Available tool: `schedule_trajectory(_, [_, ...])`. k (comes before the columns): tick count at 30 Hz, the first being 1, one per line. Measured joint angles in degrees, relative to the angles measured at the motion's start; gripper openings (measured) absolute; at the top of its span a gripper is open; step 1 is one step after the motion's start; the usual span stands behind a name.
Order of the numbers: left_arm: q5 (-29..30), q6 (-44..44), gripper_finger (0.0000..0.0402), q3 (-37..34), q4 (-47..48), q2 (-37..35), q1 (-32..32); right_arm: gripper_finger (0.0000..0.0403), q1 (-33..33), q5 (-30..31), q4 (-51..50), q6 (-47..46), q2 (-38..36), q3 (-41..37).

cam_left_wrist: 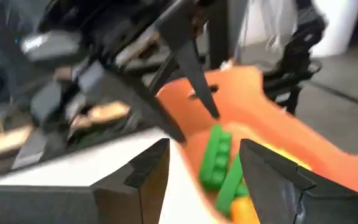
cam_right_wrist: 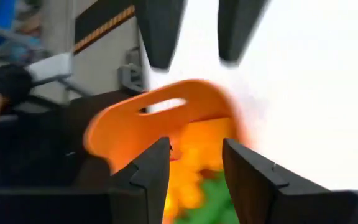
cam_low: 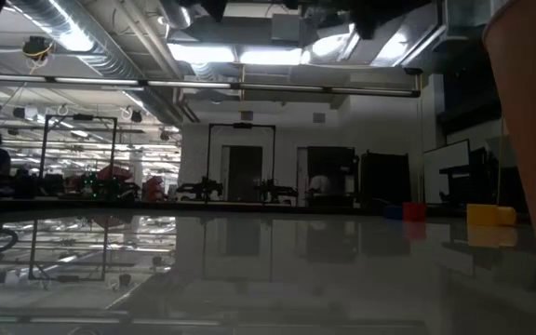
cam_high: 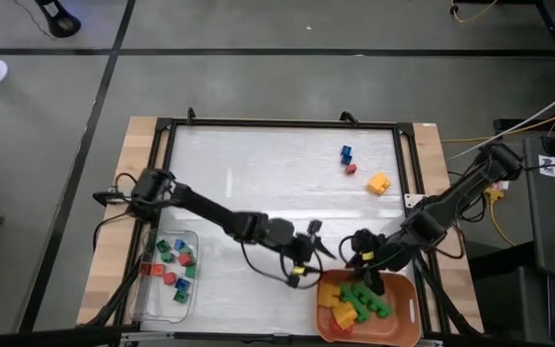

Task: Sort blocks by size
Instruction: Put the big yellow game piece into the orange bin

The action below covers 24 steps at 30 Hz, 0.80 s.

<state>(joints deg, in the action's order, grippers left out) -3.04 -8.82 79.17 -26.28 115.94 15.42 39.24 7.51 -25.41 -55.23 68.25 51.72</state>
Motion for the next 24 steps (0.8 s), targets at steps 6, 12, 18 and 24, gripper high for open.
schedule_trajectory(6, [0.01,4.35,0.0182,0.01,15.30,-7.02,-4.22,0.0147,-0.02,12.39,-17.71,-0.13,-6.28,0.02])
schedule_trajectory(12, [0.07,9.71,0.0182,-0.04,23.48,-9.07,-9.67,0.0147,-4.17,24.50,-37.85,-11.66,-9.70,0.02])
schedule_trajectory(18, [0.07,10.42,0.0182,-0.06,24.72,-8.46,-13.56,0.0147,-15.15,21.64,-50.27,-15.54,-9.76,0.00])
schedule_trajectory(24, [0.05,9.69,0.0182,-0.06,24.34,-8.46,-14.40,0.0147,-25.75,13.53,-49.73,0.35,-9.64,0.00])
